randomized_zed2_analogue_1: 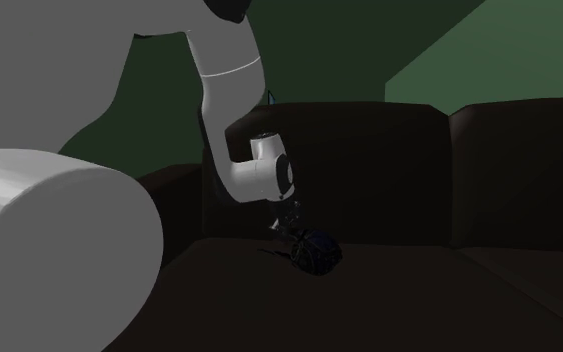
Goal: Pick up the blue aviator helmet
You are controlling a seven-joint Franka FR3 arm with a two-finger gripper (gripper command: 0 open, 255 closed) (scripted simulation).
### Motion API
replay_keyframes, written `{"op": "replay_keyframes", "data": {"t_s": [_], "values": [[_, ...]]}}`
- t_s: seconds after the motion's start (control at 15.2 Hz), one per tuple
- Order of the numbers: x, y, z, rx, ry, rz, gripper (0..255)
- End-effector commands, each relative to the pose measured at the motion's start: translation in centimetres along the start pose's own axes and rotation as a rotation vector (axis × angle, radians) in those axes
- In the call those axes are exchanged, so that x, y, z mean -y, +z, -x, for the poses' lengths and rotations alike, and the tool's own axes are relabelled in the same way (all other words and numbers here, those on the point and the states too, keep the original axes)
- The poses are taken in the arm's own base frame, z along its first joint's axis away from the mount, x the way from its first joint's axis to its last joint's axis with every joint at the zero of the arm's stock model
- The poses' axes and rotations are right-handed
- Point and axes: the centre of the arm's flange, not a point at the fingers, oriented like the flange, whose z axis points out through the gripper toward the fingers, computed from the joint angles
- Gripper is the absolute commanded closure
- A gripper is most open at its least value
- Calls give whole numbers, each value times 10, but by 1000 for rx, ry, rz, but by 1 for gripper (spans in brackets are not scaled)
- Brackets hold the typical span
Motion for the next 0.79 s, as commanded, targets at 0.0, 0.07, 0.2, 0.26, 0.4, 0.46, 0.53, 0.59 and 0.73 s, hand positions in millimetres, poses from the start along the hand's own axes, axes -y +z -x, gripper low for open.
{"op": "replay_keyframes", "data": {"t_s": [0.0, 0.07, 0.2, 0.26, 0.4, 0.46, 0.53, 0.59, 0.73], "values": [[-5, -9, 0, 0, 0, 0, 255], [-7, -13, 0, 0, 0, 0, 255], [-11, -23, -1, 0, 0, 0, 255], [-13, -28, -1, 0, 0, 0, 255], [-18, -37, -1, 0, 0, 0, 255], [-20, -42, -1, 0, 0, 0, 255], [-22, -47, -2, 0, 0, 0, 255], [-24, -52, -2, 0, 0, 0, 255], [-29, -61, -2, 0, 0, 0, 255]]}}
